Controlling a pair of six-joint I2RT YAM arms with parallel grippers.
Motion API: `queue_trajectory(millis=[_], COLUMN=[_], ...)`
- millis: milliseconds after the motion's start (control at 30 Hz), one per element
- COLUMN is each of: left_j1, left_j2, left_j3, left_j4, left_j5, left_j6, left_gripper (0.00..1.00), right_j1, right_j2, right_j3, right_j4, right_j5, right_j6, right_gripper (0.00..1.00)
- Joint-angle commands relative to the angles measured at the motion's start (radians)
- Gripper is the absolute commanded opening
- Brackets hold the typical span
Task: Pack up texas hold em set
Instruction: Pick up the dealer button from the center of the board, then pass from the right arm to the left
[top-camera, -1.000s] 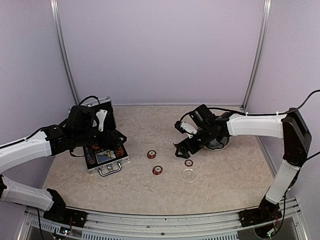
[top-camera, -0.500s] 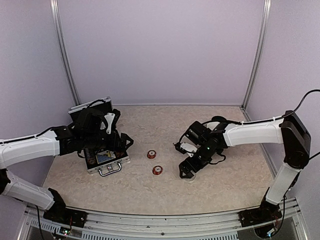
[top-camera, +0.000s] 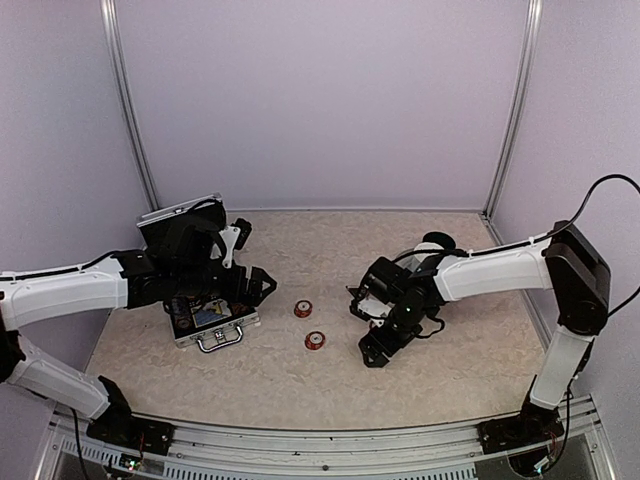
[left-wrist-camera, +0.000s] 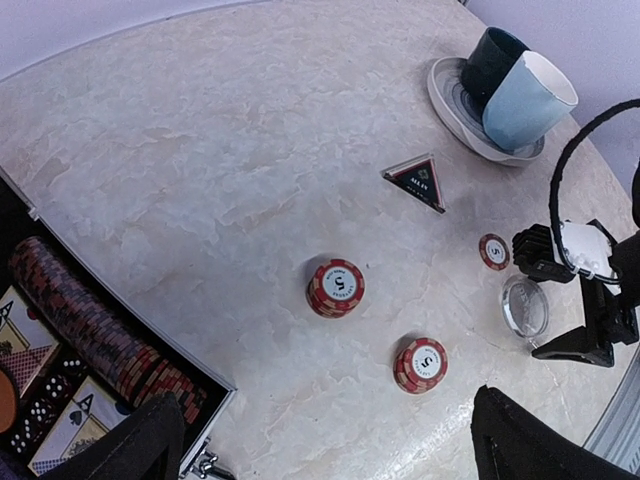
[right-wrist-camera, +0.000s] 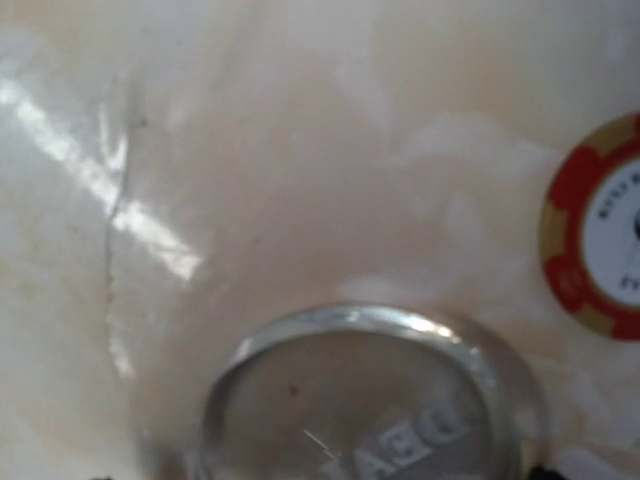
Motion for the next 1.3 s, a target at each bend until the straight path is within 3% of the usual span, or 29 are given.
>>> queue_trajectory(millis=[0,233,533,833,1133,1267], left_j1=[-0.013,-0.020,-0.019,-0.021,-0.024,-0.025], left_j2=[0.018,0.027,0.038,0.063,0.096,0.151], left_j3=[0.032,0.033,0.022,-0.002,-0.050,-0.041], left_j4=[0.017,0.022,0.053,0.162,0.407,0.454], left_j5=[0.005,0.008,-0.005,0.194,0.418,0.481], left_j6=[-0.010,-0.011,-0.041,-0.120,-0.390,-0.482], left_gripper=[0.99,0.99,0.99,0.99,0.99,0.90], right_j1=[0.022,0.049,0.048,0.050,0.070,0.082], right_j2=[0.026,0.061,-0.002,-0.156,-0.163,-0.147], right_j3=[0.013,0.025,0.022,0.033,0.151,0.192], right_j4=[-0.018,-0.036,0.014,0.117,0.181,0.210], right_j5=[0.047,0.115,0.090,-0.038,-0.054,-0.056], right_j6=[-0.003,-0.008,-0.044,-0.127,-0.200,-0.216], right_gripper=[0.88,0.81,0.61,0.54,0.54,0.54])
